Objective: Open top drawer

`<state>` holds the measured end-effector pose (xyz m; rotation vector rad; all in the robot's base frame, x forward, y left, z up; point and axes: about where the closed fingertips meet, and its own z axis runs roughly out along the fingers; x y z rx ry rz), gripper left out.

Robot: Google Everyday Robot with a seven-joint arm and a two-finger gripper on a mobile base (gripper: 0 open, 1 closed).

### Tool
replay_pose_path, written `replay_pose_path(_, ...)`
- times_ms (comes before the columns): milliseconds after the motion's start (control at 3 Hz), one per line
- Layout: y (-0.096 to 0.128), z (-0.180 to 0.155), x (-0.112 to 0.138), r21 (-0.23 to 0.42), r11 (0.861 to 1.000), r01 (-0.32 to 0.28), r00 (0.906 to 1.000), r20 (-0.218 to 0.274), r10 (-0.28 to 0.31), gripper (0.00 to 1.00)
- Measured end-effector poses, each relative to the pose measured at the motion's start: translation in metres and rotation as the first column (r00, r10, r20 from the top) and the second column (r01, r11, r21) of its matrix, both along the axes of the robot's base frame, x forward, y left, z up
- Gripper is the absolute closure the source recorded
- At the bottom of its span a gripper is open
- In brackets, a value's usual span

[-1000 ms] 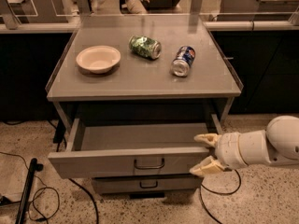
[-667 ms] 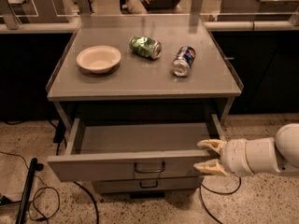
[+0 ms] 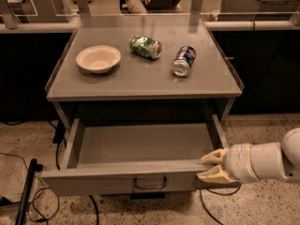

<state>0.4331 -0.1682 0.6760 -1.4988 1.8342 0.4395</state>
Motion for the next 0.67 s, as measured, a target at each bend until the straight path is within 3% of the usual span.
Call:
replay_pose_path(333,-0.0003,0.0,-0.0008,0.0,1.0,0.0,1.0,0.0,0.0,1.0)
replay_pose_path(667,-0.0003,0.0,-0.0008,0.0,1.0,0.0,1.0,0.0,0.0,0.82)
